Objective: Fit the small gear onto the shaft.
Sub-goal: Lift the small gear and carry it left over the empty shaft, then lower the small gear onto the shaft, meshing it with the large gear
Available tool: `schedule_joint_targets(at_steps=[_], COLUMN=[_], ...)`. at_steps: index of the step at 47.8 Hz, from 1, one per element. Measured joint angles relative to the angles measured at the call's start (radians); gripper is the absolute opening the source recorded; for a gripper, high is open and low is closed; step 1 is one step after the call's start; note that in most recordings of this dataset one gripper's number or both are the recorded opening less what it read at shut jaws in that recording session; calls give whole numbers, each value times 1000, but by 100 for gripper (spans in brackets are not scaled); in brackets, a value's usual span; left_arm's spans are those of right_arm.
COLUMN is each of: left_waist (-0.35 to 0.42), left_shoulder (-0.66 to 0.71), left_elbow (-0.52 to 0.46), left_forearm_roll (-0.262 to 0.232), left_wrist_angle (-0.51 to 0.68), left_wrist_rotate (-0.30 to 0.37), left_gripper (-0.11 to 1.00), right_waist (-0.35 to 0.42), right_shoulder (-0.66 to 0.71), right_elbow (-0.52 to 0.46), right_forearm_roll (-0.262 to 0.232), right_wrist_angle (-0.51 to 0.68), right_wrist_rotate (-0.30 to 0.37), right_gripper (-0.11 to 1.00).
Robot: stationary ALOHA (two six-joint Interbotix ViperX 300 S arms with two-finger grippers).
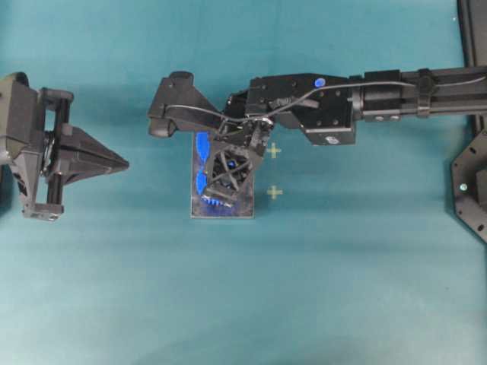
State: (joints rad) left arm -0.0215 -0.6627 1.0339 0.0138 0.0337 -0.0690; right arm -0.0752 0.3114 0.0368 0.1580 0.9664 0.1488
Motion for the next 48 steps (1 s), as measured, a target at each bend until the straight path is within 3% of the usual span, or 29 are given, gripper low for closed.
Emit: schedule_joint_targets(at_steps=[48], left_waist=[0], left_shoulder=[0], left_elbow=[5], left_forearm_roll=[-2], left_wrist_angle=[0], left_wrist_rotate=[-2], left_gripper=[0], right_waist=[-3], right_shoulder=[5], right_elbow=[-8], right_forearm_roll=[-23], right_wrist_angle=[49], right_wrist_rotate=[2], right_gripper=[36])
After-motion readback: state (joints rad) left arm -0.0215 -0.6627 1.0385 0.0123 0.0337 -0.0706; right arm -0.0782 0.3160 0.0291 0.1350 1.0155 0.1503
